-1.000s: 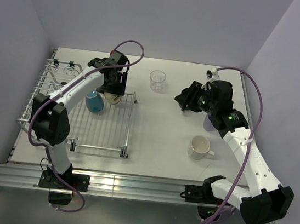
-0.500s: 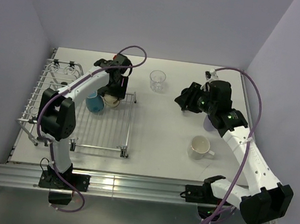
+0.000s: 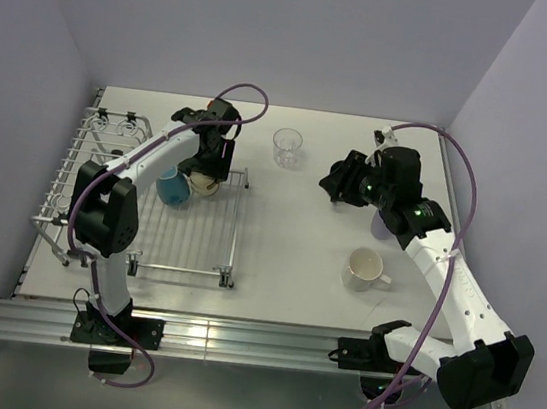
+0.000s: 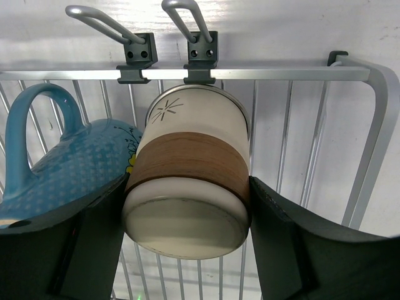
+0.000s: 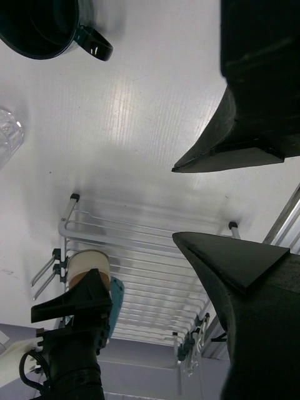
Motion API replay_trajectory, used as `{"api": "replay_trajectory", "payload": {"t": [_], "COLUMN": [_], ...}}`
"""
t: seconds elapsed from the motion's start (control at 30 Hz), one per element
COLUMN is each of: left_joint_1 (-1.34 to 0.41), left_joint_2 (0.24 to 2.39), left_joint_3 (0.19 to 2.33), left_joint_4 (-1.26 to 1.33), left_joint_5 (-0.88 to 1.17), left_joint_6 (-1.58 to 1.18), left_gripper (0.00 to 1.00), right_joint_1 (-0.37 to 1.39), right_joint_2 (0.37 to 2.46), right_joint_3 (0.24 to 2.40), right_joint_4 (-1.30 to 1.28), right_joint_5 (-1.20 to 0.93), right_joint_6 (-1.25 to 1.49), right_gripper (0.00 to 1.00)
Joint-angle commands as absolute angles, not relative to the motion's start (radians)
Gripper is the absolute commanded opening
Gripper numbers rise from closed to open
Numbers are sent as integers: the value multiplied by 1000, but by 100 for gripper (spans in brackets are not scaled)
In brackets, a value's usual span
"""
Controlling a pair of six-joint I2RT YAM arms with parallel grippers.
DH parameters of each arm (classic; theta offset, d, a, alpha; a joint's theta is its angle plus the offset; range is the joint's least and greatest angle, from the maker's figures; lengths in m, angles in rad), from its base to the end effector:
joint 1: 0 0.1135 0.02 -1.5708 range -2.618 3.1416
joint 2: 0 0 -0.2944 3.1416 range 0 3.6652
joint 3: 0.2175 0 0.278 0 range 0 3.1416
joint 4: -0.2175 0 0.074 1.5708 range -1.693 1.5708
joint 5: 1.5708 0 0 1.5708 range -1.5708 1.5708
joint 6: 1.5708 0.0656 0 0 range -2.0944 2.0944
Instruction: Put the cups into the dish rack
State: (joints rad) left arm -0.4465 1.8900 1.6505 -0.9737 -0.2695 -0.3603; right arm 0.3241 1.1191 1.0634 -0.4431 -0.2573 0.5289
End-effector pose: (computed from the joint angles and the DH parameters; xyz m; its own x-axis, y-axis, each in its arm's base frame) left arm 0.4029 -0.1735 0.2584 -0.9078 0.0578 -0.4155 0.0130 0.9938 0.1100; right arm 0.2663 0.1071 0.3574 -0.6538 0.2951 -0.6967 -0.2200 0.8069 0.5482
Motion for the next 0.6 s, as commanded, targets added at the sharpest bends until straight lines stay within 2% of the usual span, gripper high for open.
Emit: {"api": "replay_trajectory", "payload": {"t": [0.0,0.3,0.57], "left_joint_1": [-449,-448,-449], "left_joint_2": [1864,1868,1853], "left_joint_3": [1635,1592,1574], "left_joint_4": [-954,-933,-919], "left_joint_5": [-245,-225,-230], "left_joint_6": [-345,-334,-336], "left_gripper": [50,69,76], "right_joint_1": [318,318,318], "right_joint_2": [1126,1132,1138], "right_joint_3": [1080,1069,1065], "right_joint_4": [-430,-425,-423], "right_joint_5": [-245,-244,-245], "right_joint_6": [512,508,506], "right_gripper": [50,51,51]}}
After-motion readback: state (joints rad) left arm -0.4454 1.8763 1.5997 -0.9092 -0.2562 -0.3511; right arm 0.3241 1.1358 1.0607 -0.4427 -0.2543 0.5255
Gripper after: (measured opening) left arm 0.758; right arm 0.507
